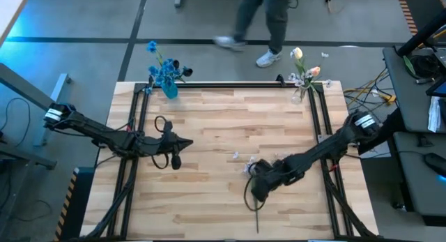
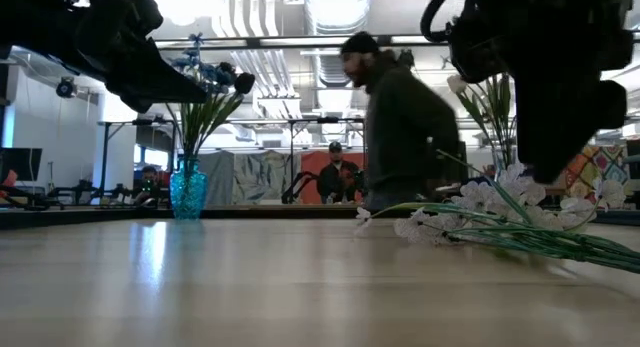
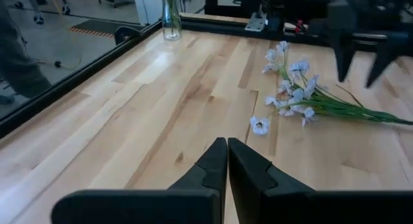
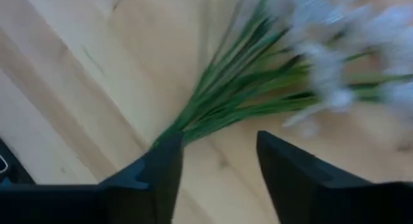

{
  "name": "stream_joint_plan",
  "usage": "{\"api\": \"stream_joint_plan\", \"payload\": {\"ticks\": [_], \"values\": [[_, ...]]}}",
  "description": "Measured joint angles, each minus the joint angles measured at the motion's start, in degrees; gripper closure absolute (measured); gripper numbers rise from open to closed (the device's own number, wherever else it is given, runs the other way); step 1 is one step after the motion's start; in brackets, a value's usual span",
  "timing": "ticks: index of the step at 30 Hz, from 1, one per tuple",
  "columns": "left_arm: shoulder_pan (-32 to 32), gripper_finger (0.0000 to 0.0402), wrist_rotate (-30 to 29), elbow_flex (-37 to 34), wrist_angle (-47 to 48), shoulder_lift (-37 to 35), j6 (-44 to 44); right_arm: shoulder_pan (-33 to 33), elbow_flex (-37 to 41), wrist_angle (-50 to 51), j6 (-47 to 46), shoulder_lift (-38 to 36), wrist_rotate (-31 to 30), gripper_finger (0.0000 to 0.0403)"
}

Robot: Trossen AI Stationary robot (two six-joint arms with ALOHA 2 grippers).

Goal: Sort flowers into vase by color
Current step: Put the white flowers into the transparent vase

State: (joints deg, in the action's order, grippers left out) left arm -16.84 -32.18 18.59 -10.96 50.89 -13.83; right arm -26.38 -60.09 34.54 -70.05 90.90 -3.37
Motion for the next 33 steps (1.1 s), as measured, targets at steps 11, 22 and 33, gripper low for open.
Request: {"api": "stream_joint_plan", "payload": {"ticks": [11, 22, 33], "values": [[0.0, 0.0401, 3.0, 0.0, 0.0, -0.1, 0.9, -2.5, -10.3, 3.0, -7.9, 14.2, 0.5, 0.0162], [-0.2, 0.0401, 3.4, 0.0, -1.1, -0.3, 3.2, -2.8, -14.6, 6.6, -10.4, 18.9, -0.4, 0.0239], [-0.2, 0.0401, 2.8, -0.3, -17.8, 4.0, 8.9, -6.1, -15.6, 6.9, 2.7, 13.5, -12.0, 0.0387]]}}
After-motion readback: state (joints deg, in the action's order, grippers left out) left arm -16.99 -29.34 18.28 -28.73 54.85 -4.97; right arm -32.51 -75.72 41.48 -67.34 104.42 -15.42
